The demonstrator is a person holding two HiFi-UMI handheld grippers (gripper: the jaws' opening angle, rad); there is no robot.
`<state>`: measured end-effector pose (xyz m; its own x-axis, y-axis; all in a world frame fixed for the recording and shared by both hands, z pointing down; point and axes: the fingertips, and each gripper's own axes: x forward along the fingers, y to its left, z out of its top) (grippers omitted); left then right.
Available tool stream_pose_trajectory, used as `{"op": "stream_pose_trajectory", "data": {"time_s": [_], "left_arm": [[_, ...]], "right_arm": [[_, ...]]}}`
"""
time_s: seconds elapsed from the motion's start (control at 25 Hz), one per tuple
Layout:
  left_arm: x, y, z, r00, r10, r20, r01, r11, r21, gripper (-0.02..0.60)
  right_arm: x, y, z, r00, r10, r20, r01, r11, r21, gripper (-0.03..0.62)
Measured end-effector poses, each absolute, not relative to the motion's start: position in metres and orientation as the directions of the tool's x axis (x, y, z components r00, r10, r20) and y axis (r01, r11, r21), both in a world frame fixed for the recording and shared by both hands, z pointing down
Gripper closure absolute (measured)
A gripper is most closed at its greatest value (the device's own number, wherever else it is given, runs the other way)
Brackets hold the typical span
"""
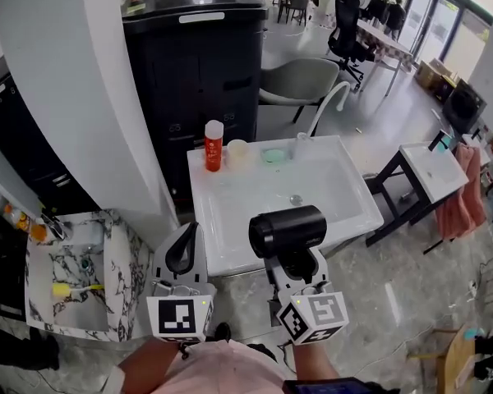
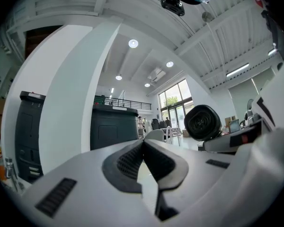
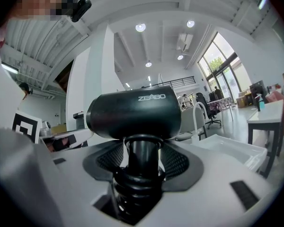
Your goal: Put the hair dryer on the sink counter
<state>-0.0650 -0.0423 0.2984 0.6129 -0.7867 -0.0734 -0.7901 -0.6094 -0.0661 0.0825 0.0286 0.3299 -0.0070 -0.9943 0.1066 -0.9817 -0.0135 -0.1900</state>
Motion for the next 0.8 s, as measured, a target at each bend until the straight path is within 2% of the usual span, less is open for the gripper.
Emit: {"op": "stream_pose_trajectory", "data": {"time_s": [0.8], "left_arm": [[-0.046, -0.119, 0.298, 0.552, -0.829, -0.096, -0.834, -0.550, -0.042, 0.572]], "right_arm": [[0.104, -0.059, 0.330, -0.069, -0.990, 0.124, -0.987, 0.050, -0.150, 0.342]]}}
